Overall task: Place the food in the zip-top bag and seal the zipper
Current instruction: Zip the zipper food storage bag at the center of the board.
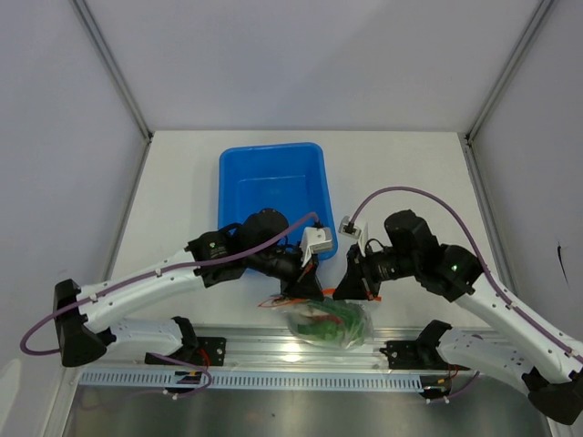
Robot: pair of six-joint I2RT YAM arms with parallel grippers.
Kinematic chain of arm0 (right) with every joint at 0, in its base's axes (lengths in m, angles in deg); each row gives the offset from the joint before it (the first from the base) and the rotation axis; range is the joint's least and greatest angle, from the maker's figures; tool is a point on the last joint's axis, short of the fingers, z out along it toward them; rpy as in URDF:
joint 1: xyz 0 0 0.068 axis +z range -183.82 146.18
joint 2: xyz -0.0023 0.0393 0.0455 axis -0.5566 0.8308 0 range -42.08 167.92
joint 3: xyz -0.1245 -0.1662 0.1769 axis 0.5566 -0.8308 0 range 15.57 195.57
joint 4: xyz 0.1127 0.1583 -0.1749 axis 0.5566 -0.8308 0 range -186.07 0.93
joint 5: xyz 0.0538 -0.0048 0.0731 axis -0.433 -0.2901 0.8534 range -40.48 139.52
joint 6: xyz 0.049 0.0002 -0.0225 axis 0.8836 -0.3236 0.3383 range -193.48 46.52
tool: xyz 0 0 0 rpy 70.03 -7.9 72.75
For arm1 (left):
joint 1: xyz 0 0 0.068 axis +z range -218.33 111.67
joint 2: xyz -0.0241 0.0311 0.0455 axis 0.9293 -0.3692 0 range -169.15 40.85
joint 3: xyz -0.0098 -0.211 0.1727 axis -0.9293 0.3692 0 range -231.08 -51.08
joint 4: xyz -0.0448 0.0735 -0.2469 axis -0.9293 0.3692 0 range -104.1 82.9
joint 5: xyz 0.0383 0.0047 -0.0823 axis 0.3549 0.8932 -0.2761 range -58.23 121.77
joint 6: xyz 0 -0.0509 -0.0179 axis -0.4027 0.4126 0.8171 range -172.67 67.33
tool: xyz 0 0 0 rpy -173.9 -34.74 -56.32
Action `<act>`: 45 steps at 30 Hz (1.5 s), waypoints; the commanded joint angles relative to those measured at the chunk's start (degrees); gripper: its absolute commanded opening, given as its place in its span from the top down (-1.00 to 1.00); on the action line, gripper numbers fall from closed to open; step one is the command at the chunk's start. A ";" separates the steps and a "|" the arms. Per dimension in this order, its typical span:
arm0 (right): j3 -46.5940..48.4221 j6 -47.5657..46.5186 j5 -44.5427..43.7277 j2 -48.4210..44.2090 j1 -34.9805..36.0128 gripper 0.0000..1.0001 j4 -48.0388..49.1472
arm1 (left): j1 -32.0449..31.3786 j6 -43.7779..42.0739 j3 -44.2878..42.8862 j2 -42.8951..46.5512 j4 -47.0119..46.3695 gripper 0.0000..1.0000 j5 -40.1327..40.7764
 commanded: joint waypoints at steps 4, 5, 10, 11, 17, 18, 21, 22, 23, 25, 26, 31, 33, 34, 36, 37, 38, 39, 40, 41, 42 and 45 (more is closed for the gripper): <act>-0.59 3.76 -13.87 -5.22 1.81 1.00 2.12 | -0.07 -1.06 -1.80 0.03 -0.52 0.99 1.89; -0.77 4.81 -15.38 -6.19 1.81 1.00 2.82 | -0.07 -0.80 -1.44 0.38 -0.35 0.99 2.42; -1.56 8.42 -24.77 -11.03 1.81 1.00 2.04 | 0.19 0.34 2.16 2.84 -0.61 0.99 5.23; -1.91 8.60 -25.58 -12.17 1.72 1.00 1.51 | 0.37 0.69 3.21 3.36 -0.61 0.98 5.50; -5.34 10.44 -28.57 -12.79 1.81 1.00 0.63 | 0.81 1.40 5.59 7.32 0.18 0.94 7.79; -5.78 10.80 -28.67 -13.23 1.90 1.00 0.98 | 0.90 1.48 5.77 7.76 0.44 0.94 7.87; -5.79 11.77 -29.98 -12.80 1.72 1.00 0.63 | 1.16 1.75 6.90 9.25 1.32 0.94 8.40; -5.70 11.94 -30.33 -12.62 1.81 1.00 0.45 | 1.16 2.01 7.09 10.21 1.41 0.94 8.75; -5.61 12.20 -30.60 -12.53 1.90 1.00 0.45 | 1.16 2.19 7.44 10.75 1.59 0.94 8.84; -5.70 12.56 -31.74 -12.70 1.81 1.00 0.10 | 1.25 2.62 8.67 11.80 1.76 0.93 9.28; -5.78 12.65 -32.00 -12.71 1.72 1.00 0.19 | 1.25 2.89 8.93 12.76 1.94 0.92 9.89; -6.49 13.61 -33.85 -12.79 1.64 1.00 -0.34 | 1.51 4.03 11.39 15.84 2.99 0.92 11.56; -6.40 13.79 -34.29 -12.79 1.46 1.00 -0.43 | 1.51 4.56 12.18 17.34 4.05 0.91 12.88; -6.49 13.88 -34.29 -12.88 1.55 1.00 -0.17 | 1.51 4.73 12.36 17.87 4.48 0.91 13.32; -6.66 13.96 -34.55 -12.79 1.37 1.00 -0.34 | 1.60 5.61 12.62 19.53 5.62 0.91 15.08; -6.66 14.05 -34.56 -12.62 1.20 1.00 -0.34 | 1.60 5.96 13.15 20.32 5.98 0.91 15.69; -6.58 14.14 -34.56 -12.53 1.20 1.00 -0.43 | 1.60 6.31 13.41 21.12 6.42 0.91 16.57; -6.57 14.23 -34.64 -12.62 1.11 1.00 -0.43 | 1.60 7.01 13.24 22.78 7.38 0.91 18.49; -6.66 14.31 -34.64 -12.79 1.02 1.00 -0.43 | 1.60 7.46 13.50 23.58 8.17 0.90 19.73; -6.66 14.23 -34.64 -12.88 0.93 1.00 -0.51 | 1.60 7.90 13.50 24.37 8.96 0.89 21.31; -6.49 14.31 -34.73 -12.88 0.85 1.00 -0.69 | 1.60 8.77 13.59 26.12 9.84 0.89 24.11; -6.49 14.58 -34.64 -13.23 0.41 1.00 -0.78 | 1.60 10.96 13.50 29.02 12.48 0.85 28.08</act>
